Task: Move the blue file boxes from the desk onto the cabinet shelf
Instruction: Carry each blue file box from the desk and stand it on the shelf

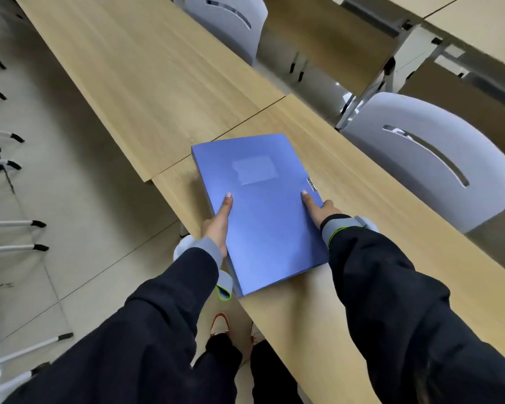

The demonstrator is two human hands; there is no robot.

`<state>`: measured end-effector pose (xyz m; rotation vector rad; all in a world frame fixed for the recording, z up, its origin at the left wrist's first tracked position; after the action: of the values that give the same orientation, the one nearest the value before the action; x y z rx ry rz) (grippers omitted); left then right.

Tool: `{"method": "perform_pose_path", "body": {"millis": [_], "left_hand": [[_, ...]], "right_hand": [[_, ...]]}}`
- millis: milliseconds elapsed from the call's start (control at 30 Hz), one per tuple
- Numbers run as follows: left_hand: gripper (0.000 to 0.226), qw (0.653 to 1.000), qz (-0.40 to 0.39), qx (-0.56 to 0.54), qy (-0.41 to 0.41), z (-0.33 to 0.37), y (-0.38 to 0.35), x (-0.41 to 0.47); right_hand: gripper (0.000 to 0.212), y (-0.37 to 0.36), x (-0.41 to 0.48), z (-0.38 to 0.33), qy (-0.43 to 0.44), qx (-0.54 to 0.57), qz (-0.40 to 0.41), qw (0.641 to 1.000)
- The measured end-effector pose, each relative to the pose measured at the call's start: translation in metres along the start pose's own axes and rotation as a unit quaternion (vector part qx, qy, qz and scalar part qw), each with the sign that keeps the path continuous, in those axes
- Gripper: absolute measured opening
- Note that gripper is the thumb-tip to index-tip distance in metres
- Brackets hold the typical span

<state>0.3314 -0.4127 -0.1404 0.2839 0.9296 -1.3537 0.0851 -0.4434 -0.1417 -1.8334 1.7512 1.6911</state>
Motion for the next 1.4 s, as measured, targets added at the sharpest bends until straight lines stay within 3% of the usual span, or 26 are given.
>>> {"method": "perform_pose_path", "body": {"millis": [233,333,533,700,800,900,967,1100,1233,1333,1400], "left_hand": [[0.066,0.995,0.007,0.045,-0.093,0.062,-0.018,-0.005],[0.054,0.988,-0.058,0.070,-0.128,0.096,-0.050,-0.011],[0.039,0.956,-0.191,0.122,-0.185,0.153,-0.114,-0.034],[0.053,0.928,-0.272,0.145,-0.210,0.178,-0.164,-0.058],[0.054,0.892,-0.348,0.197,-0.212,0.168,-0.211,-0.085],[0.051,0.861,-0.418,0.219,-0.192,0.138,-0.251,-0.109],[0.050,0.834,-0.466,0.240,-0.170,0.104,-0.282,-0.130],[0.041,0.744,-0.597,0.279,-0.112,0.001,-0.347,-0.217],[0.042,0.669,-0.674,0.308,-0.058,-0.108,-0.378,-0.312],[0.030,0.605,-0.727,0.322,-0.043,-0.186,-0.383,-0.393],[0.033,0.562,-0.759,0.329,-0.011,-0.240,-0.377,-0.450]], "right_hand": [[0.096,0.026,-0.015,-0.010,0.015,0.193,0.014,0.981],[0.079,0.059,-0.039,-0.011,0.058,0.305,0.094,0.946],[0.056,0.114,-0.101,-0.018,0.137,0.379,0.201,0.893],[0.050,0.144,-0.158,-0.003,0.146,0.417,0.269,0.856],[0.048,0.159,-0.201,0.039,0.143,0.469,0.352,0.797],[0.073,0.159,-0.242,0.083,0.104,0.500,0.402,0.760],[0.076,0.157,-0.279,0.124,0.069,0.508,0.443,0.736],[0.068,0.137,-0.379,0.233,0.007,0.532,0.558,0.637],[0.054,0.090,-0.479,0.334,-0.059,0.534,0.641,0.548],[0.066,0.043,-0.554,0.400,-0.099,0.532,0.688,0.484],[0.082,0.009,-0.606,0.440,-0.121,0.528,0.714,0.444]]}}
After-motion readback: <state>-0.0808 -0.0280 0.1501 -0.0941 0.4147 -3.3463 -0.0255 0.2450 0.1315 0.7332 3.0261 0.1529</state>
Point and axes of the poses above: each hand's wrist, its own x-axis towards the middle knuckle, its own y-axis out of the back of the hand, z = x × y, the point moved 6 cm from there along x, towards the middle knuckle, and after that the axes turned 7 degrees about -z, right-handed, at the moved point
